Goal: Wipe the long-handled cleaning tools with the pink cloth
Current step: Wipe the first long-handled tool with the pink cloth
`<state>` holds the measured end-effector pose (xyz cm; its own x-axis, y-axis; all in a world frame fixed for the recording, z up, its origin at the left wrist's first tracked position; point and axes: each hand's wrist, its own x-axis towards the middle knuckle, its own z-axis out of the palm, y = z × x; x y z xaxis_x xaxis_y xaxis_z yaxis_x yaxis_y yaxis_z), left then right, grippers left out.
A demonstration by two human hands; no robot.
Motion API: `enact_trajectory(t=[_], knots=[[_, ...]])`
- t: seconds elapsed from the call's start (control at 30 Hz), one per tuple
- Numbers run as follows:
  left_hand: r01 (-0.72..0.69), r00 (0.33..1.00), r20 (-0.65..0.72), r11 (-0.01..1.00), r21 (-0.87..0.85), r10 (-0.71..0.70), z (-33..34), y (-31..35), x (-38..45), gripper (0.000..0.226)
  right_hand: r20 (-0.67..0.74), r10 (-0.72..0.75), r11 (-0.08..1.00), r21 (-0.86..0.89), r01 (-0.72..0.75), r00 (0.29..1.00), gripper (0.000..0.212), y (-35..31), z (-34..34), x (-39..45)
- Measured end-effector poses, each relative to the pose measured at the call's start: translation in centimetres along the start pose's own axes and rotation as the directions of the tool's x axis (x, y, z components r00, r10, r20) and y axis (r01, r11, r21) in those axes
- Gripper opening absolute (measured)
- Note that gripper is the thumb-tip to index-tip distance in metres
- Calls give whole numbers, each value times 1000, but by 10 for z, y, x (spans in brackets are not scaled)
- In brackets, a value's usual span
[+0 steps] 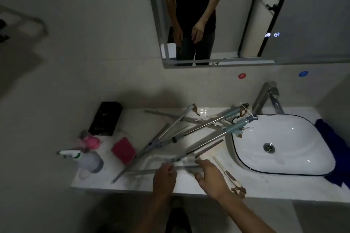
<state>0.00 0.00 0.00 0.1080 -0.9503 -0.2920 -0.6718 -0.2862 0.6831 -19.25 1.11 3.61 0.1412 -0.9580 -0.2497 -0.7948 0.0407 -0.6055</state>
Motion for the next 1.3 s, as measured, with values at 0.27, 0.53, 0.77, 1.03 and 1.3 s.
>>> enact_trajectory(t=[0.27,0.53,0.77,1.03,1.3], knots=[[-21,999,-26,1000,-14,21,-46,-20,105,25,6,52,996,-75,-51,999,48,-39,17,107],[97,991,76,986,134,-108,-72,-70,194,25,112,131,977,-182,-109,985,53,-57,48,184],[393,904,98,901,183,-415,-76,-130,237,36,212,196,960,-239,-144,957,48,-50,82,234],[464,831,191,840,279,-523,-47,-194,257,52,327,232,968,-167,-186,916,48,-36,114,260],[515,836,74,823,240,-544,-40,-181,268,49,340,243,970,-87,-226,909,45,-33,121,276]])
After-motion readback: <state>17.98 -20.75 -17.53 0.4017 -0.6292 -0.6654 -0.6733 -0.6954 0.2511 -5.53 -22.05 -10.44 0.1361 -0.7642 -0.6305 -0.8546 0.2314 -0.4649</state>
